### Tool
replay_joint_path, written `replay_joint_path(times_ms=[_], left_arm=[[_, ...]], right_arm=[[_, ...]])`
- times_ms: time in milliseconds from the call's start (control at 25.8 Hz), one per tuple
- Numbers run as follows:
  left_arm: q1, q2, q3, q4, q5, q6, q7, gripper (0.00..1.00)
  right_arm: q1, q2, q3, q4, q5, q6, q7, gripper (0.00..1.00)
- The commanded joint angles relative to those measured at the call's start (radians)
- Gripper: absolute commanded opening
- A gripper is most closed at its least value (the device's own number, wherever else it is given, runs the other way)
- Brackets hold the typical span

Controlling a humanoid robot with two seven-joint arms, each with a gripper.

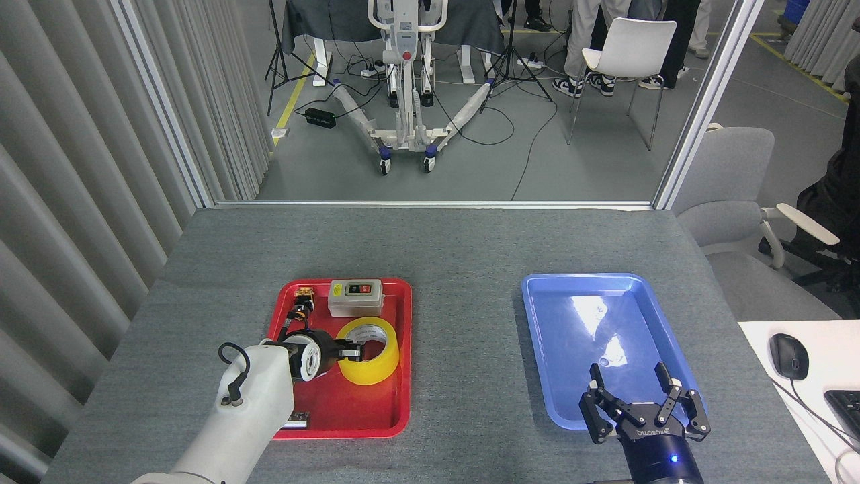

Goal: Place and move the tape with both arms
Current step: 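Close the left gripper on the yellow tape roll's rim, then lift the tape roll with the left gripper and tilt it upright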

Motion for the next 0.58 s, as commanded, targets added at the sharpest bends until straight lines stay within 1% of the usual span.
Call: replay_joint_path(times_ms=[0,116,194,310,465,543], left_arm=[[0.0,0.0,0.003,-0.009,0.005,0.001,0.0,0.0],[-0.002,0.005,0.02,-0.032,0.037,0.001,0.0,0.0],[-0.002,0.011,0.038,-0.05,0.097,0.007,-0.002,0.0],[0.002,0.02,0.09,-0.084,0.186,-0.013,-0.005,0.0],[0.011,0.026,0.124,-0.092,0.209,-0.125,-0.008,0.0],[0.025,0.032,0.133,-0.107,0.221,-0.15,-0.012,0.0]], right_arm=[[0.001,0.0,0.002,0.0,0.0,0.002,0.004,1.0],[0.01,-0.002,0.002,0.0,-0.002,0.022,0.004,1.0],[0.009,-0.006,0.019,0.0,-0.002,0.048,0.005,1.0],[0.006,-0.012,0.059,-0.001,-0.003,0.088,0.007,1.0],[0.004,-0.012,0.064,-0.003,-0.003,0.089,0.007,1.0],[0.007,-0.012,0.064,-0.005,-0.003,0.088,0.007,1.0]])
